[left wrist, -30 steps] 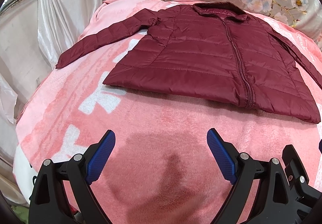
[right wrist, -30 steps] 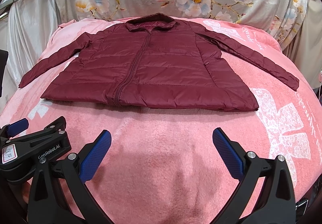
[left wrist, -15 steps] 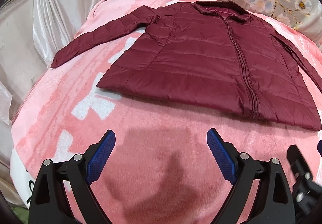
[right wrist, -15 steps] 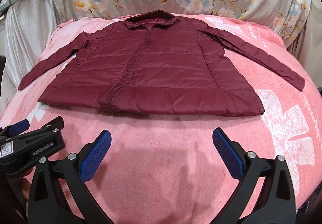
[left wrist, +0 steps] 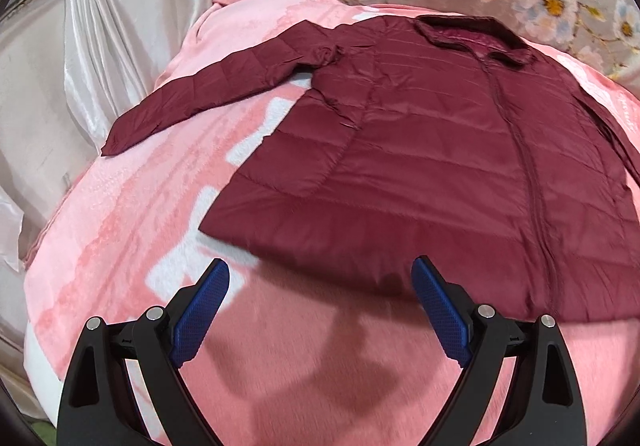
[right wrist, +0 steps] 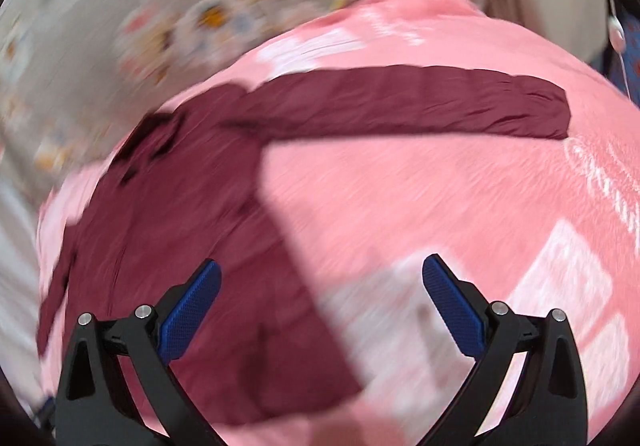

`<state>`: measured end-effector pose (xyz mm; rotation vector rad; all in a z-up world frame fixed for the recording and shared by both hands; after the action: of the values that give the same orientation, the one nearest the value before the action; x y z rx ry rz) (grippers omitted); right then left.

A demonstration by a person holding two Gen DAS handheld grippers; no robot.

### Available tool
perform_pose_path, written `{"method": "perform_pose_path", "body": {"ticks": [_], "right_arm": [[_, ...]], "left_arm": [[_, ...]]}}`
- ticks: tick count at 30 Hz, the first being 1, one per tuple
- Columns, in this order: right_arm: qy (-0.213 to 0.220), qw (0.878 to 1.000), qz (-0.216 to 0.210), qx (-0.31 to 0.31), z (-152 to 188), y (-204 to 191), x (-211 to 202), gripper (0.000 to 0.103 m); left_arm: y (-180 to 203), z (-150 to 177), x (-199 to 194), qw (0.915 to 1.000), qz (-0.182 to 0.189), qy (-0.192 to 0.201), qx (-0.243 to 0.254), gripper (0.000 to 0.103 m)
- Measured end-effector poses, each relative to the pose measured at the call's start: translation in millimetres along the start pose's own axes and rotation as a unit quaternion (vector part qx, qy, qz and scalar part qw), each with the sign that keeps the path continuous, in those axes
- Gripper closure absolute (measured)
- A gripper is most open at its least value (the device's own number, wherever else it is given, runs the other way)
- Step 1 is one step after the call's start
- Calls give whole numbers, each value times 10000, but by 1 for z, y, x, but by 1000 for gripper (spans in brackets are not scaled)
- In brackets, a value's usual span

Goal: Fold large clothes

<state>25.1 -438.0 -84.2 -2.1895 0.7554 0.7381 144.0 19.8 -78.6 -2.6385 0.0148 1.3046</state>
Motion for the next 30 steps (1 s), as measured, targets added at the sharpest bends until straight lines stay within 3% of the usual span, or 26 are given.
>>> {"method": "perform_pose_path", "body": {"ticks": [5,11,18,22,26,30], "right_arm": [[194,9954,103,937,-59,57,34,5],[476,9841,488,1643,-96,109,55,6],[529,9844,758,1496,-122,122,79,46],[681,9842,788,1432,-129,119,76,87],[1080,9866,501,1119,-151,80,57,97],[1392,9899,-72,265,-167,-7,32,100]], "left_arm": [[-10,-13,16,9998,-148,48,-153,13],[-16,-29,30,9992,-347,48,-206,13],[-11,-35,45,9993,-257,-27,-282,13],[-9,-35,51,9993,-117,-163,-300,12],[-9,-32,60,9981,41,-472,-387,12],[-16,-35,61,9980,11,-436,-466,12]]}}
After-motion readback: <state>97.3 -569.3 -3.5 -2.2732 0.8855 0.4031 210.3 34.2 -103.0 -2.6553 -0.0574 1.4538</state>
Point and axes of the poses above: each gripper's, at about its wrist camera, not at the fingertips, and x roughly the way its jaws point, y to its right, z to its underside, the point moved 8 cm from there along x, roughly the way its jaws point, and after that the axes turned 3 degrees about x, right-handed, at the moved point
